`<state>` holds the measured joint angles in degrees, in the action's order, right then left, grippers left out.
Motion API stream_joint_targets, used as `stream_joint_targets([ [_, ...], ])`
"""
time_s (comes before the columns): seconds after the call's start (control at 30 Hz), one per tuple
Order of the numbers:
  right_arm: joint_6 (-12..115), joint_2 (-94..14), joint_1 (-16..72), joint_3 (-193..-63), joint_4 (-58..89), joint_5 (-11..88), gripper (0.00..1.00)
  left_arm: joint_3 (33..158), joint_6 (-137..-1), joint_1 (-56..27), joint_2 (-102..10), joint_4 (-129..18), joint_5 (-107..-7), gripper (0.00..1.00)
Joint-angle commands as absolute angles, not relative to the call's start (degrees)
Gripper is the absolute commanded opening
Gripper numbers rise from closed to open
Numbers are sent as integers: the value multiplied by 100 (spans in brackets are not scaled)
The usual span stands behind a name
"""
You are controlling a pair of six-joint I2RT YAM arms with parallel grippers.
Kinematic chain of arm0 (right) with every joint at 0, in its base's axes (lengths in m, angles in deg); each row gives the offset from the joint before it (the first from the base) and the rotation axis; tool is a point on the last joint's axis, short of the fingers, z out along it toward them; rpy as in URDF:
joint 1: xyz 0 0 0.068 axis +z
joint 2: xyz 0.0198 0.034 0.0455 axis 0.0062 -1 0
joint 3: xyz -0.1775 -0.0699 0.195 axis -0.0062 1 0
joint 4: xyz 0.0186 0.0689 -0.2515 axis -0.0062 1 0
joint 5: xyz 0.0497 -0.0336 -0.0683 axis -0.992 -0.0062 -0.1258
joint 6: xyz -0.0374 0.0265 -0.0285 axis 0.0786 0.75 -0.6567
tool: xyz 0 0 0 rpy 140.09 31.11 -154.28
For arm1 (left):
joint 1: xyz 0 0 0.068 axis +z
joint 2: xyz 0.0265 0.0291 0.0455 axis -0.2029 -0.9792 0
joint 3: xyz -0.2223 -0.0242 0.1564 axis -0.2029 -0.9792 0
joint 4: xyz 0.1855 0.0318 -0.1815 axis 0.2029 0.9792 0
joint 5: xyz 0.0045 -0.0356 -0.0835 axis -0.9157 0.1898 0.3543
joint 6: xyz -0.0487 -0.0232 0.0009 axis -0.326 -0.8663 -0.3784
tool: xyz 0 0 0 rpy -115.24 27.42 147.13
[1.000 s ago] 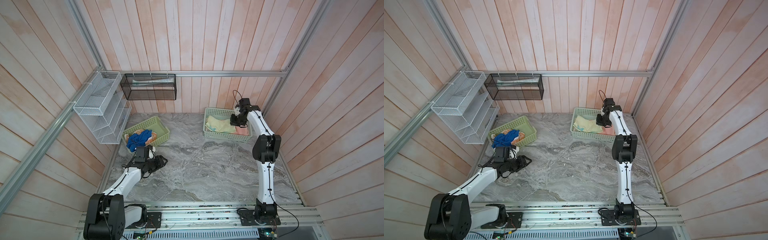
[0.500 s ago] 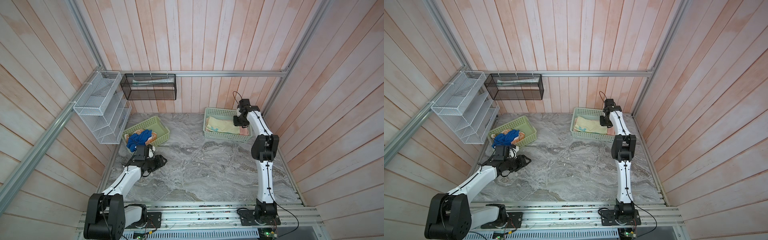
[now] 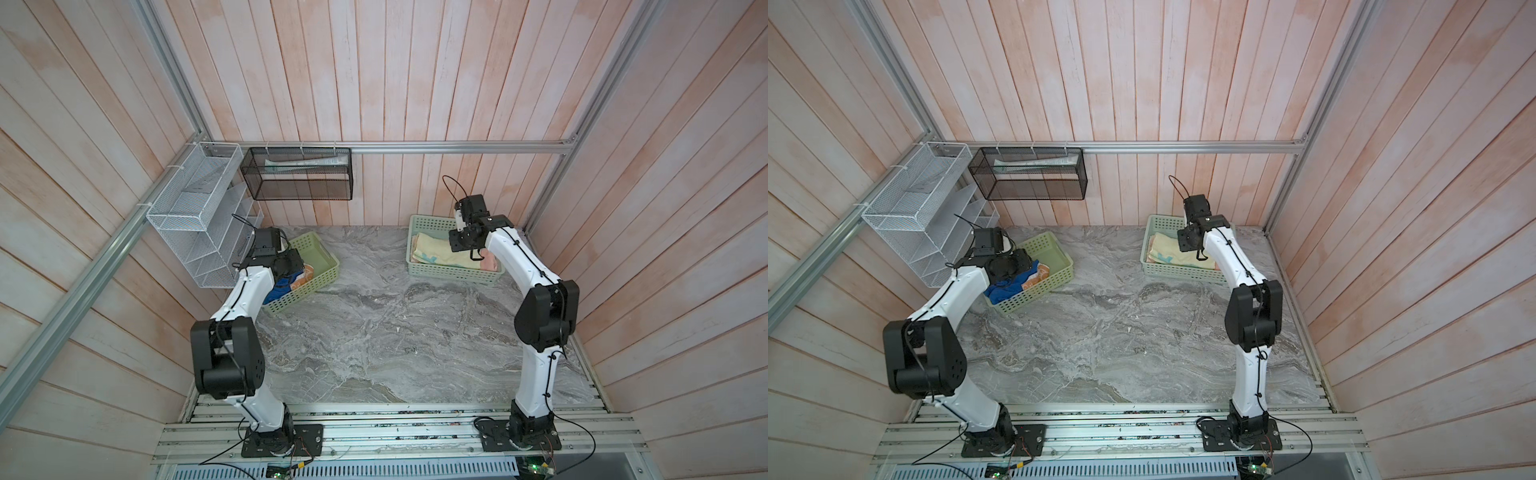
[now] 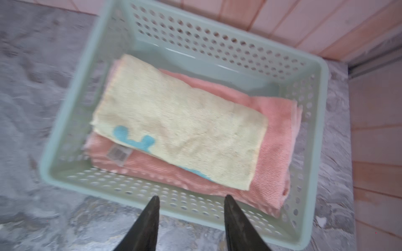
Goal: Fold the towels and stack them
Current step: 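Release the towel onto the pink towel while the left gripper reaches into the light-green basket, then grasp the blue towel with the left gripper and lift it out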
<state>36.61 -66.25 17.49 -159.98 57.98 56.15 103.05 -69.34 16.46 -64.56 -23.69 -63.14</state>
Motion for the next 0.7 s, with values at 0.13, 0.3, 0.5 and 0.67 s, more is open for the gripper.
stream_joint_targets([
  [0.13,3844,-5671,2270,-14411,4445,5582,49,11358,-6655,1664,-7904,-1507,-7273,60],
  [0.3,4015,-5414,2312,-13864,4151,5446,49,11425,-6551,1672,-8075,-1408,-7624,17],
  [0.5,3995,-5430,2337,-13883,4139,5214,49,11495,-6461,1647,-7363,-1414,-7665,0],
  [0.67,3998,-5402,2428,-13886,4117,5088,49,11832,-6222,1570,-6689,-1195,-7646,0],
])
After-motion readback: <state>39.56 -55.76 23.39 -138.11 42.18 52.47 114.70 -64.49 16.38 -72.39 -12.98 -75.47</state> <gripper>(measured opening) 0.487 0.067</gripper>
